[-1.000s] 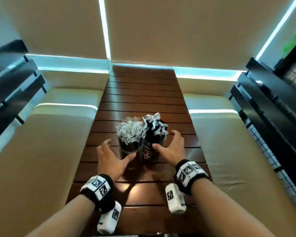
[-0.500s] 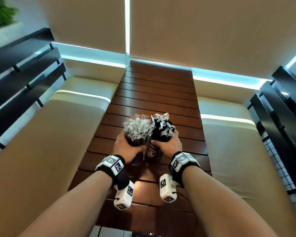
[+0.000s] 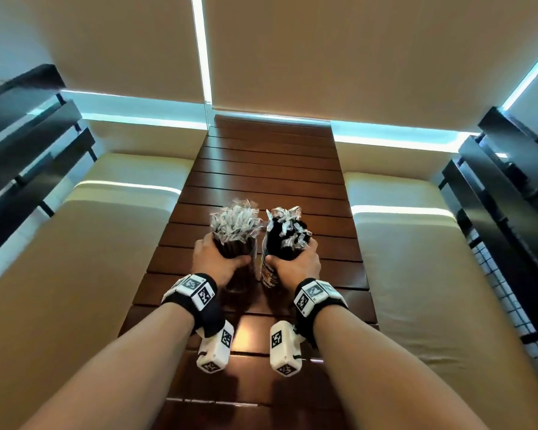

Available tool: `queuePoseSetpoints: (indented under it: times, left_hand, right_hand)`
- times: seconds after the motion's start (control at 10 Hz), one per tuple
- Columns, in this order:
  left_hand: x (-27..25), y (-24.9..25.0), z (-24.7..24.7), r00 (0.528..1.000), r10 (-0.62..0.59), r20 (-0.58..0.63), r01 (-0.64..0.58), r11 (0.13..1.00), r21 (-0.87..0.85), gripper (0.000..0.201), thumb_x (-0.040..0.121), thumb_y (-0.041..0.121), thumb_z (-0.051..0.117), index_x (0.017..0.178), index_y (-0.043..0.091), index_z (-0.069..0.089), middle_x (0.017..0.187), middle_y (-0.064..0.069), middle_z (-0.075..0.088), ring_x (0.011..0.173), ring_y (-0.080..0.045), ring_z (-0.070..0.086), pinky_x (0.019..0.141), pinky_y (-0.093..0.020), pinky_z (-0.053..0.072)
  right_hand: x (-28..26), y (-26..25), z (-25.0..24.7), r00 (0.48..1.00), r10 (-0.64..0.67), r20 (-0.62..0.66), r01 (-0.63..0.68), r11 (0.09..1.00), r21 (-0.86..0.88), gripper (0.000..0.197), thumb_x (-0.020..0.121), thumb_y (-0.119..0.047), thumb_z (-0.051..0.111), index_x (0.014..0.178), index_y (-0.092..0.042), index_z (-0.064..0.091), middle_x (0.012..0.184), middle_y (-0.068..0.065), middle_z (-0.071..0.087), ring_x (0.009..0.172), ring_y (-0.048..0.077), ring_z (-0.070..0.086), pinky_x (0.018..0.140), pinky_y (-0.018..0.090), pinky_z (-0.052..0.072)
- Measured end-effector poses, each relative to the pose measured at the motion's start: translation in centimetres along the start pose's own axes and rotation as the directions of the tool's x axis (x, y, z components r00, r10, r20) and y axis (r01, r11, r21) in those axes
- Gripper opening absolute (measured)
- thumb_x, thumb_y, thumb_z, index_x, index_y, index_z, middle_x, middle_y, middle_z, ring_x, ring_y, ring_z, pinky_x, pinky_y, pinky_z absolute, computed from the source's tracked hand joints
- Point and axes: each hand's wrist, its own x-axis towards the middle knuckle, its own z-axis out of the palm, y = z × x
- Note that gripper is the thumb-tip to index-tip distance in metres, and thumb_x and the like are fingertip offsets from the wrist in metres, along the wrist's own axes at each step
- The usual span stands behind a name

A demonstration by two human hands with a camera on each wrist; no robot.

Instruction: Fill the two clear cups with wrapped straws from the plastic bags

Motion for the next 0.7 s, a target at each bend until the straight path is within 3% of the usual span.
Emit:
queuePoseSetpoints:
  times: [0.4,0.5,0.6,0.7]
  left_hand:
    - [5.5,0.4,2.0,0.990,0.139,-0.036,-0.142,0.988,-0.064,0.067,0.067,0.035,0.087,0.124,0.015,0.058,0.118,-0.011,0.064,0.111,-0.030,0.058,0.092,-0.029,0.041]
    - [5.5,0.9,1.6,0.990,0.141,0.011,-0.140,0.989,-0.057,0.077,0.066,0.039,0.087,0.130,0.015,0.052,0.124,-0.011,0.061,0.117,-0.030,0.056,0.095,-0.029,0.041]
    - [5.2,0.7,0.8,0.991,0.073,0.109,-0.069,0.997,-0.035,0.121,0.064,0.049,0.085,0.154,0.009,0.013,0.154,-0.015,0.027,0.143,-0.027,0.027,0.115,-0.033,0.024]
    - [3.2,-0.4,-0.9,0.991,0.044,0.123,-0.051,0.997,0.050,0.120,0.073,0.056,0.076,0.155,0.012,0.000,0.157,-0.013,0.014,0.146,-0.026,0.017,0.119,-0.038,0.020]
  right_hand:
    - [5.6,-2.6,1.6,0.999,0.038,-0.037,-0.038,0.999,0.021,0.098,0.066,-0.036,0.088,0.146,-0.022,0.032,0.137,0.012,0.052,0.128,0.029,0.050,0.107,0.034,0.040]
    - [5.5,-3.0,1.0,0.999,0.046,-0.017,-0.046,0.999,0.004,0.107,0.064,-0.039,0.089,0.149,-0.022,0.026,0.142,0.012,0.049,0.131,0.029,0.047,0.109,0.034,0.037]
    - [4.6,-3.0,-0.5,0.997,0.076,0.034,-0.078,0.995,0.069,0.125,0.065,-0.049,0.087,0.156,-0.021,0.007,0.155,0.014,0.030,0.142,0.029,0.034,0.114,0.035,0.030]
    - [2.4,-2.3,-3.0,1.000,-0.002,-0.023,0.005,0.990,0.139,0.109,0.074,-0.056,0.078,0.155,-0.022,0.014,0.156,0.012,0.025,0.142,0.026,0.033,0.115,0.037,0.029]
